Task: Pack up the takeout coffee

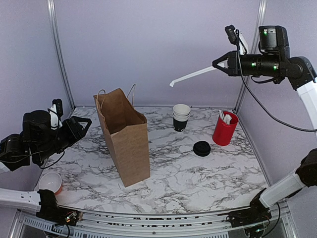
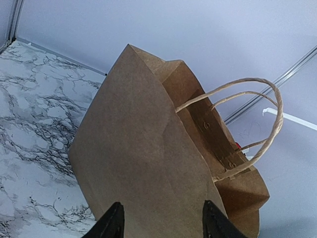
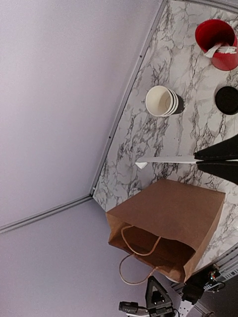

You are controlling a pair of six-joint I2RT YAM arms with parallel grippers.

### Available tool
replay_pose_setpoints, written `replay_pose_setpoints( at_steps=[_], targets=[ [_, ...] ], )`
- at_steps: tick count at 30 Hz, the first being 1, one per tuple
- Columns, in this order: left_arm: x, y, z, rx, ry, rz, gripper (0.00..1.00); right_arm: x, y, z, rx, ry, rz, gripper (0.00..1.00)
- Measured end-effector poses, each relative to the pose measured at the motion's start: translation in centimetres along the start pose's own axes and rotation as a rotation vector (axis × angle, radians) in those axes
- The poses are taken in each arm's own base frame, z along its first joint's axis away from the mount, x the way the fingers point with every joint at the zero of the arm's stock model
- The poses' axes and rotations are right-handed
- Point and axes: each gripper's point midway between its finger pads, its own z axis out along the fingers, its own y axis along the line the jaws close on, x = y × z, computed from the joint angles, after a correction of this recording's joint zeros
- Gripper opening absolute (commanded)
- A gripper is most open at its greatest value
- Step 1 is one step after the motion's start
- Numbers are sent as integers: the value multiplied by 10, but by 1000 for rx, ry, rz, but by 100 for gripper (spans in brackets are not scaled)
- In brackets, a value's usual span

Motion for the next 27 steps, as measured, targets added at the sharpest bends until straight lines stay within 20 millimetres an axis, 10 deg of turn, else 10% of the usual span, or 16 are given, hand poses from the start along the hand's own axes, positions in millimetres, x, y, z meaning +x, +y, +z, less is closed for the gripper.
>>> replay_pose_setpoints(
  at_steps=[7, 27],
  targets=[
    [0, 1, 1, -3, 1, -3, 54, -2, 46, 13, -136, 14, -37, 0],
    [5, 2, 7, -8, 30, 0, 54, -1, 147, -26, -474, -30, -147, 0]
  ],
)
